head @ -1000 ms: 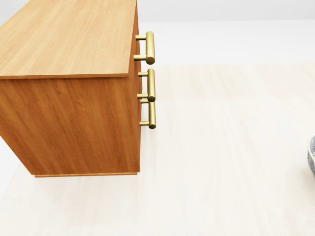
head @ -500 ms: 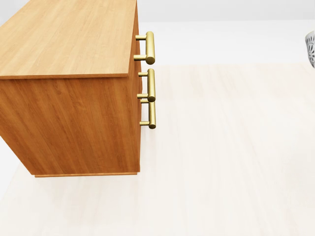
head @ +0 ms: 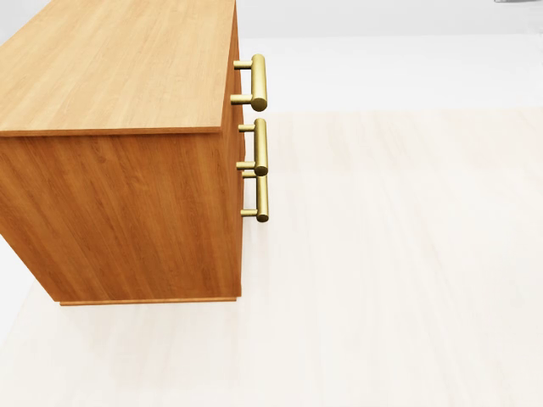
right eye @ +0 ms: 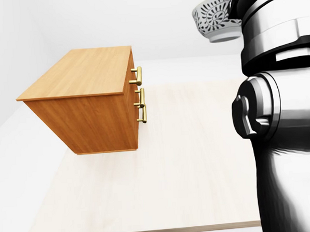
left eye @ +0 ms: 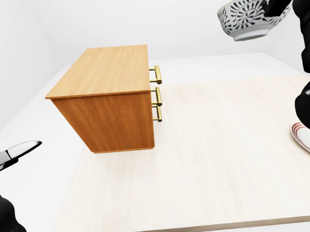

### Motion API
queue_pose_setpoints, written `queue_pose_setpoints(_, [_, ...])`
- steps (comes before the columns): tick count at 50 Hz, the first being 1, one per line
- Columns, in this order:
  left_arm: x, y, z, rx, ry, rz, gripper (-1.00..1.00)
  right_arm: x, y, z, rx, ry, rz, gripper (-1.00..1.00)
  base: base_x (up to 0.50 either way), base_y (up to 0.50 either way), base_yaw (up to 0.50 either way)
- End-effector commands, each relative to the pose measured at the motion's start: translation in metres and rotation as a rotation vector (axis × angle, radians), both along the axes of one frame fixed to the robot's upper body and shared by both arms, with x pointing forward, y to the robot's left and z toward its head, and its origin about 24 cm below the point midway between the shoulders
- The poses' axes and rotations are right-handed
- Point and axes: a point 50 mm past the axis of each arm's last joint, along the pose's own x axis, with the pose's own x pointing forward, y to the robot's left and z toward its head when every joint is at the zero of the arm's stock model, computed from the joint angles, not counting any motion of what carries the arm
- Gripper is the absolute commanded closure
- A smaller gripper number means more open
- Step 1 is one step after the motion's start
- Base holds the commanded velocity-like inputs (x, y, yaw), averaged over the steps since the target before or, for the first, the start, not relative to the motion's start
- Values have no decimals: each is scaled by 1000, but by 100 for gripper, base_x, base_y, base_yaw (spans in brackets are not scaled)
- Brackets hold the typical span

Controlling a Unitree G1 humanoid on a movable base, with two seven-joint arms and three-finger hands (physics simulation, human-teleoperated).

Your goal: Put the bowl on top of the cabinet.

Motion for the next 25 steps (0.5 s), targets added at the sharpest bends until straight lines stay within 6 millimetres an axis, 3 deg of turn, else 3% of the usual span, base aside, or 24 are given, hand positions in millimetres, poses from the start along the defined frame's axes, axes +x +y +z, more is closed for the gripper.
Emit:
queue_pose_setpoints(1, [0,1,0,-4,0,0,-100,8,62,8,-22,-118,177,100,0,0,0])
queue_pose_setpoints(9, [-1,2,1,-8,-5,2,-100,15,91,-1,-34,-155,257,100,0,0,0])
queue_pose_setpoints(25, [1,2,-2,-16,7,-2,-100,13,152,-7,158,-308,487,100,0,0,0])
